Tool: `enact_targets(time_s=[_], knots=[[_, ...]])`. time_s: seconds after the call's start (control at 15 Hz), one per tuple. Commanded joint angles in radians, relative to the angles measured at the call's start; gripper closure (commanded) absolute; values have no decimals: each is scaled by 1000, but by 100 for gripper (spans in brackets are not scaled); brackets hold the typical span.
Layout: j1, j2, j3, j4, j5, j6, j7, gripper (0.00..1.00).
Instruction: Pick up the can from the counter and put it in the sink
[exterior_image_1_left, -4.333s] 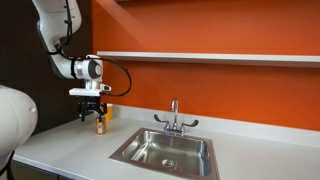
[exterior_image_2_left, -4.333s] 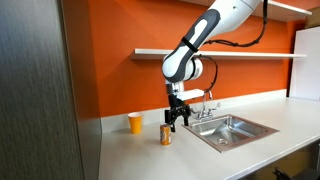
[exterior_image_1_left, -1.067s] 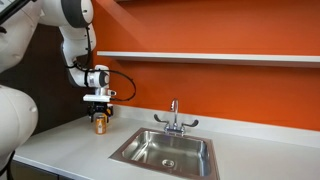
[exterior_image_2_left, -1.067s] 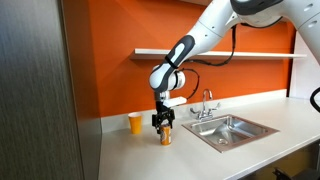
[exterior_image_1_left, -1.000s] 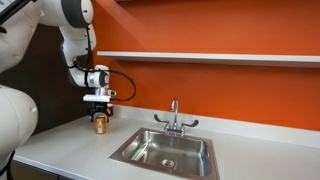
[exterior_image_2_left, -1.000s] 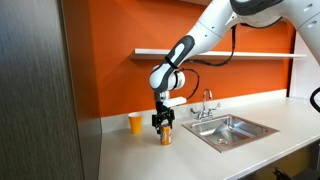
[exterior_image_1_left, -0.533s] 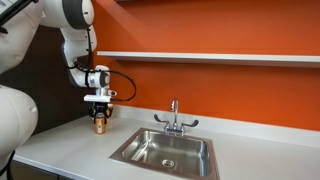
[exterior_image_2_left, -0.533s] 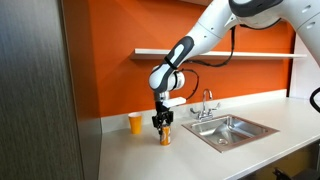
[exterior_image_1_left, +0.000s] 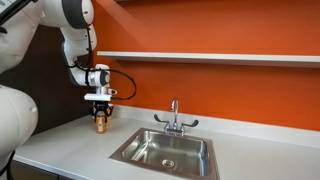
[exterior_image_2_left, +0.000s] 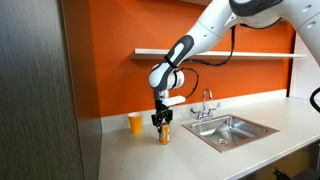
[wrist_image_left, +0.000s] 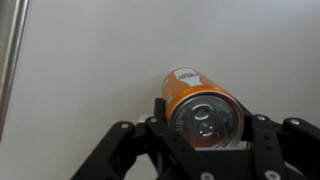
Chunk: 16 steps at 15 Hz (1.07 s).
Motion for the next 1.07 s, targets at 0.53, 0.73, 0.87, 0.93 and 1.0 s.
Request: enact_targets(time_s=[0.53, 0.73, 0.87, 0.93, 1.0], knots=[[-11, -117, -18, -26, -36, -54, 0, 62], [-30, -142, -35, -49, -27, -44, -2, 62], [-47, -165, -48, -71, -22, -38, -2, 62], [-55, -175, -55, -82, -22, -37, -1, 62], [-66, -190, -63, -98, -20, -33, -2, 62]])
